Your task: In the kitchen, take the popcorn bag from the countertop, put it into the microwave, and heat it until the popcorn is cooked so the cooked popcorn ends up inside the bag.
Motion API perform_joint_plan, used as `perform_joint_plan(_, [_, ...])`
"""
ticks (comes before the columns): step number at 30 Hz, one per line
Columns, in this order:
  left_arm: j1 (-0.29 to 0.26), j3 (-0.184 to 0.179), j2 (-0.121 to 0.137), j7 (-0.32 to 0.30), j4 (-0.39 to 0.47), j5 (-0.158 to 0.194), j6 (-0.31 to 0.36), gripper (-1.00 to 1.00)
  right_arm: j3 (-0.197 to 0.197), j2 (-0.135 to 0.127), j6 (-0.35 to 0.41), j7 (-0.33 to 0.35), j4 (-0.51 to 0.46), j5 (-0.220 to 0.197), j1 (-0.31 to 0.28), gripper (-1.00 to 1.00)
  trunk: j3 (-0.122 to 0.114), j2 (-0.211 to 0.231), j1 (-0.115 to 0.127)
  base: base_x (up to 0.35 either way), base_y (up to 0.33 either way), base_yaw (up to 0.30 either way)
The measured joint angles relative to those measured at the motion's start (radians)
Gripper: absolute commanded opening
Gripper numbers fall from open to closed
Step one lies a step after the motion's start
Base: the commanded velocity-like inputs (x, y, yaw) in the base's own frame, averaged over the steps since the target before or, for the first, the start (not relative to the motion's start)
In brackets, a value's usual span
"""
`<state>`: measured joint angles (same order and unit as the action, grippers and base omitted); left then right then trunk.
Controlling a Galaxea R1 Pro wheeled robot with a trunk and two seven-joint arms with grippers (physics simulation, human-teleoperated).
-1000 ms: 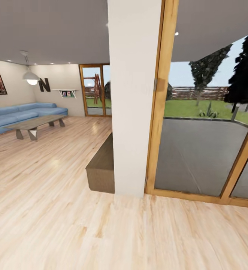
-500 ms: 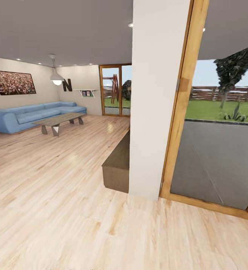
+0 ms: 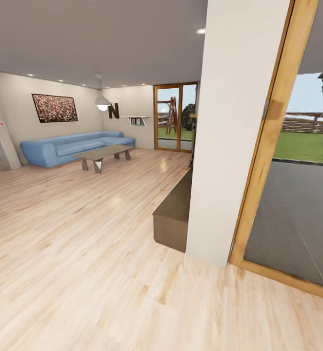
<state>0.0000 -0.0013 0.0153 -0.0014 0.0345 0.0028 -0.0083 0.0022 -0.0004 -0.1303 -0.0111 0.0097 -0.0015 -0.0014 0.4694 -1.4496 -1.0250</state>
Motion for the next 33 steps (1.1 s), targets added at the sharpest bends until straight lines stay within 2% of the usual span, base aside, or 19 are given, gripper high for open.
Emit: perform_joint_plan(33, [0.0,0.0,0.0,0.0,0.0,0.0,0.0,1.0,0.0,-0.001,0.0,0.0,0.0,0.0,0.0,1.0,0.0,0.0,0.0,0.0,0.0,0.3])
